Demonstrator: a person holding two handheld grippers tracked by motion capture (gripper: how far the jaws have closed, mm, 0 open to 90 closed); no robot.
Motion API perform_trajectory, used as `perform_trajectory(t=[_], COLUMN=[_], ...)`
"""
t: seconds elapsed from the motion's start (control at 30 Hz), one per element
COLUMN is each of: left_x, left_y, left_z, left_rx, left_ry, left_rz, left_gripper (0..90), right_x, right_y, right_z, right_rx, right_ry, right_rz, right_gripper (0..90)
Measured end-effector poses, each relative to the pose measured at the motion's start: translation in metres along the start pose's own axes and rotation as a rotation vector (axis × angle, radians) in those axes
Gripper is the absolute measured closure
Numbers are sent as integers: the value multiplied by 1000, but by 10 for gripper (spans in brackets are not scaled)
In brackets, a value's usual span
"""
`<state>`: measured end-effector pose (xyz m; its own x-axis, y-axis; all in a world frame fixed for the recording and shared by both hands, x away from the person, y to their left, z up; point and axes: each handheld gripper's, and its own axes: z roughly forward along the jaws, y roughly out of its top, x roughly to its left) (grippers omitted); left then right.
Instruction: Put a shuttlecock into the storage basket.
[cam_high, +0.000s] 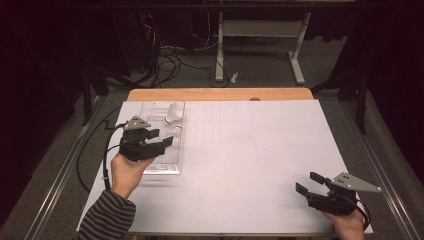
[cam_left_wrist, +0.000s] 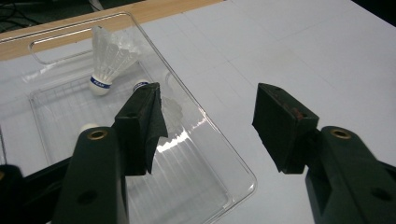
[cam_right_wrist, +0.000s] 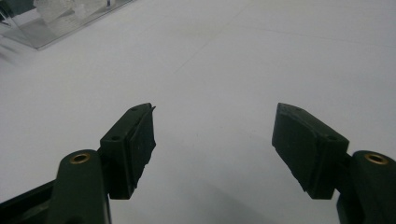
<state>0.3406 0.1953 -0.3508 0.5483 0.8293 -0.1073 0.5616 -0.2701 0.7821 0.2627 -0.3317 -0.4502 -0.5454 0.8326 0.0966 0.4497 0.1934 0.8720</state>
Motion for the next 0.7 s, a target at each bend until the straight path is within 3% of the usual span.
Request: perform_trajectory(t=[0.7], left_x=[-3], left_y=[-8], left_z=[-7], left_rx=[-25], left_ry=[-9], left_rz=[-2], left_gripper=[423], right_x=[0], right_y=[0], right_z=[0], right_rx=[-2], right_ry=[-2], right_rz=[2], right_gripper=[304])
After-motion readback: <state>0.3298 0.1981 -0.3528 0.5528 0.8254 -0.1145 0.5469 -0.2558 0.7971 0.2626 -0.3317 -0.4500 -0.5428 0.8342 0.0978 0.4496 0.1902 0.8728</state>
